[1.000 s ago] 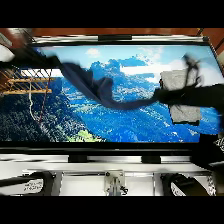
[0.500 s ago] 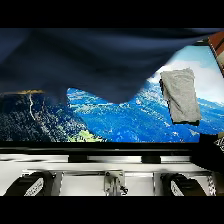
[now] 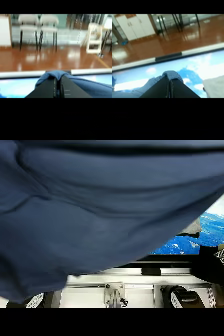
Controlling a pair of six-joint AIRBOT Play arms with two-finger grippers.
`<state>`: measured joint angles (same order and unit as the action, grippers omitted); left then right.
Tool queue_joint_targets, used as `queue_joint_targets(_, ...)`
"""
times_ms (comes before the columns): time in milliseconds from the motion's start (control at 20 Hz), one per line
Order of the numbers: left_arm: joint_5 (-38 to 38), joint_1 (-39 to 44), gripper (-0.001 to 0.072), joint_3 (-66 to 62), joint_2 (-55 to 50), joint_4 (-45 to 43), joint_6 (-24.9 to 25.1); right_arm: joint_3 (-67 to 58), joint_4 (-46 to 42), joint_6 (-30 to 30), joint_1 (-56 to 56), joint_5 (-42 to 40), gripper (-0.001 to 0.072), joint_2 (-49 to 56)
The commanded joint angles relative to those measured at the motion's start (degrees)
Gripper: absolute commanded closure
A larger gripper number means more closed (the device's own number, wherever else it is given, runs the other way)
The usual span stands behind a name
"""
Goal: Fold the shirts.
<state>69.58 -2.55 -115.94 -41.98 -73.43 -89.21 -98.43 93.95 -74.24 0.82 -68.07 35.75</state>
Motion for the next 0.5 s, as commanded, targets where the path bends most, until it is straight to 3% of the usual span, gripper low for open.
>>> queue_joint_targets(0,7.0,-0.1,0.0677,1.4,1.7,-4.0,0.0,0.0,-2.6,-0.6,0.0,-10.4,0.0643,-0.9)
queue_joint_targets(150,11.8,-0.1,0.0676,5.6,1.7,-8.3,0.0,0.0,-4.8,-0.3,0.0,-15.4,0.0643,1.7)
queue_joint_targets(250,10.3,-0.1,0.0676,12.7,1.3,-8.3,0.0,0.0,-6.0,-0.3,0.0,-15.7,0.0643,6.1)
queue_joint_targets(450,-4.3,0.0,0.0676,28.8,-3.7,-8.0,0.0,0.0,-5.8,-0.3,0.0,-15.1,0.0643,21.6)
